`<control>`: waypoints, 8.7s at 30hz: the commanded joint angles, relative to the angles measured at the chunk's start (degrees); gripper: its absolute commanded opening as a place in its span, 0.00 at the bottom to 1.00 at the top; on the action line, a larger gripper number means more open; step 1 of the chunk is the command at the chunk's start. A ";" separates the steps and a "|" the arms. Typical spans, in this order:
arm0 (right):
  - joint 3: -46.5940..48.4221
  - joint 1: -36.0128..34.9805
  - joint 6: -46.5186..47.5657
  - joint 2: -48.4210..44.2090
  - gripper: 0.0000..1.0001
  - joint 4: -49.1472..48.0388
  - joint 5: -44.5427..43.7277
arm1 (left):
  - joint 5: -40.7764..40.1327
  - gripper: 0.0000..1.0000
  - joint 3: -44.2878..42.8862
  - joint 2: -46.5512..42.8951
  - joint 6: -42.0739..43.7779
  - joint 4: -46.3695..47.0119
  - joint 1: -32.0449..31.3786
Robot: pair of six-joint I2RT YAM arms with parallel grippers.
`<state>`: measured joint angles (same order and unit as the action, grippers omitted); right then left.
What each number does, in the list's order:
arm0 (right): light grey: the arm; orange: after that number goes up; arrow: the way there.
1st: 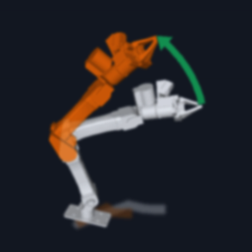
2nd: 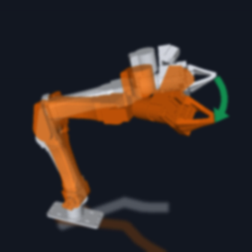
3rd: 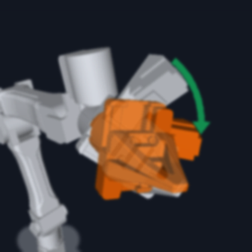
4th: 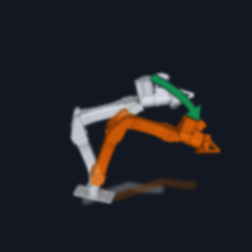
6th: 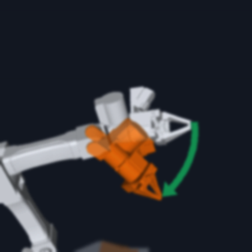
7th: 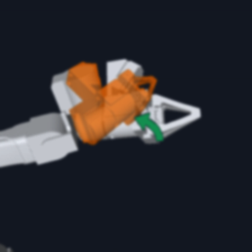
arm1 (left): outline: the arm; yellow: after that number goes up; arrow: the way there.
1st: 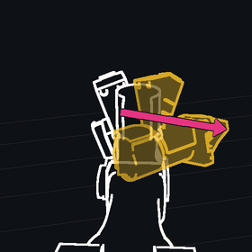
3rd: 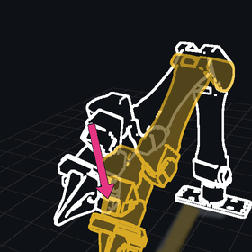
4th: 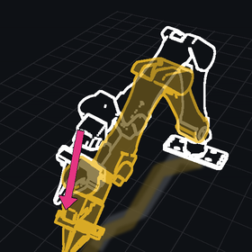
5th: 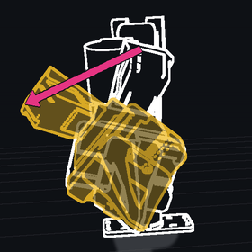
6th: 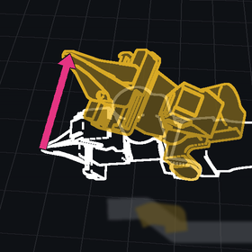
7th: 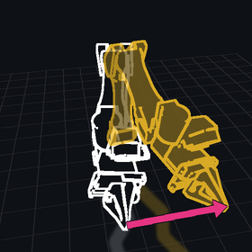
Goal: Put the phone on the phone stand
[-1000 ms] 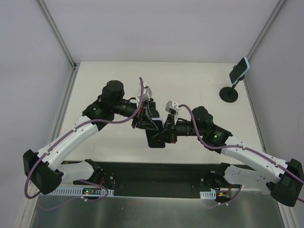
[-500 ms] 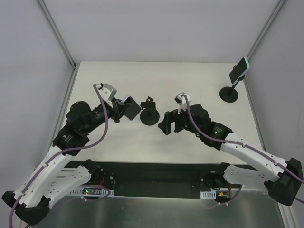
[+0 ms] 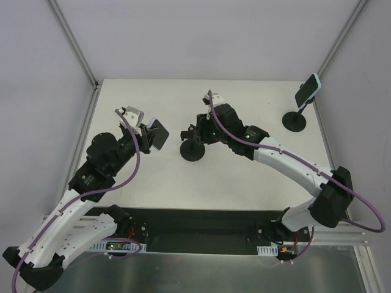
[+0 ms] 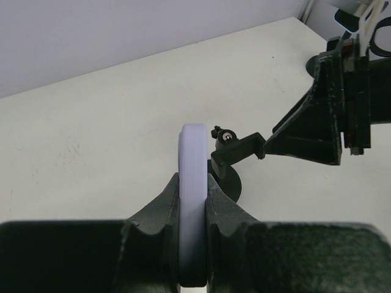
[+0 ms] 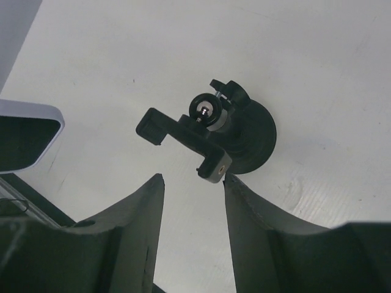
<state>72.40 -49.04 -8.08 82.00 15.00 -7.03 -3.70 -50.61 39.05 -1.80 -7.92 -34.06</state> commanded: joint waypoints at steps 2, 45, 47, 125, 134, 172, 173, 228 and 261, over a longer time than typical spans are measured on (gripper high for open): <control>7.92 -2.55 2.18 5.44 0.46 8.27 -7.46 | 1.33 0.00 -0.81 0.15 0.75 5.90 -0.04; 0.55 0.61 27.32 3.08 0.01 3.80 29.43 | 71.65 0.00 -0.01 19.04 -0.32 24.36 -1.79; 0.72 0.78 28.46 3.26 0.01 4.15 31.80 | 70.25 0.00 -1.15 21.84 3.10 22.88 -1.88; -25.38 -35.78 -0.64 -14.58 0.14 -25.11 -48.99 | -8.44 0.00 -6.35 32.67 3.20 0.28 -9.88; -35.48 -34.99 10.53 -31.00 0.66 -23.11 -26.05 | -0.78 0.00 -3.88 31.09 8.13 1.24 -9.88; -25.55 1.66 26.45 -14.58 0.41 -20.89 49.49 | 44.67 0.00 -4.32 23.53 17.89 -1.13 -6.98; -26.16 1.58 25.23 -14.93 0.34 -21.50 48.87 | 43.27 0.00 -4.32 23.62 17.63 -0.96 -7.07; -25.65 6.75 25.46 -23.03 0.89 -15.27 50.05 | 39.48 0.71 -6.52 21.43 6.73 0.63 0.14; -19.04 4.65 24.35 -3.76 0.00 -26.07 40.97 | 37.10 0.91 -4.58 11.40 6.11 2.91 0.31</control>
<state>56.75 -44.14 19.44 82.83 -6.50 38.96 32.73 -55.00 50.33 4.89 -7.16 -34.39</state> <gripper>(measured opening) 0.235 0.909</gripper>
